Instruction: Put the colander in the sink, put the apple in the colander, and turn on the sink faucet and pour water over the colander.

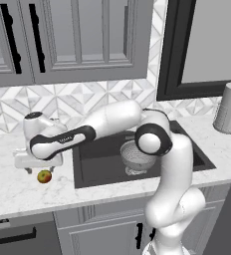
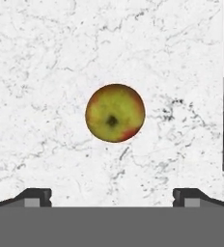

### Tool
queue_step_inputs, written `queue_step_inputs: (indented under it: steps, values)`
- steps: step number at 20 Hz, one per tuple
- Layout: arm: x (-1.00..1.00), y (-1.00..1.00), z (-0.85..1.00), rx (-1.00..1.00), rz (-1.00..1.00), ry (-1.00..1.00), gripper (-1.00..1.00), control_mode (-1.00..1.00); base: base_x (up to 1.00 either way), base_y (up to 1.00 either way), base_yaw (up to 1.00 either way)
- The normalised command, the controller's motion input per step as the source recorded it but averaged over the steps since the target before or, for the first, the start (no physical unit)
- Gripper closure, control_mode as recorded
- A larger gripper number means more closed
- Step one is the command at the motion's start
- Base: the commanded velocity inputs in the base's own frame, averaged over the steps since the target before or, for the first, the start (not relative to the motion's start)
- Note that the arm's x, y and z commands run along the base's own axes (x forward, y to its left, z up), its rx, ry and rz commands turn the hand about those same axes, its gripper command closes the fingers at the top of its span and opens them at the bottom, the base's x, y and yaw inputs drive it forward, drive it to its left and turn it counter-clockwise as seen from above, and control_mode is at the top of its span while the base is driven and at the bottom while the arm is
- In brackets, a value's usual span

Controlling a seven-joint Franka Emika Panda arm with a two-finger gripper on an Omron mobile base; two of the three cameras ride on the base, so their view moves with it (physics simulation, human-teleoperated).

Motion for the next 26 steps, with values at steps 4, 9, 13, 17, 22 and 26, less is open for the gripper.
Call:
queue_step_inputs:
  steps: [4,9,13,17,22,26]
  values:
    - [0.05,-0.05,-0.10,0.00,0.00,0.01,-1.00,-1.00,0.00,0.00,0.00]
    - [0.05,-0.21,-0.24,0.00,0.00,0.00,-1.00,-1.00,0.00,0.00,0.00]
    - [0.08,-0.13,-0.24,0.00,0.00,0.00,-1.00,-1.00,0.00,0.00,0.00]
    - [0.14,0.00,-0.22,0.00,0.00,0.00,-1.00,-1.00,0.00,0.00,0.00]
    - [0.18,0.00,-0.30,0.00,0.00,0.00,-1.00,-1.00,0.00,0.00,0.00]
    - [0.19,0.05,-0.29,0.00,0.00,0.00,-1.00,-1.00,0.00,0.00,0.00]
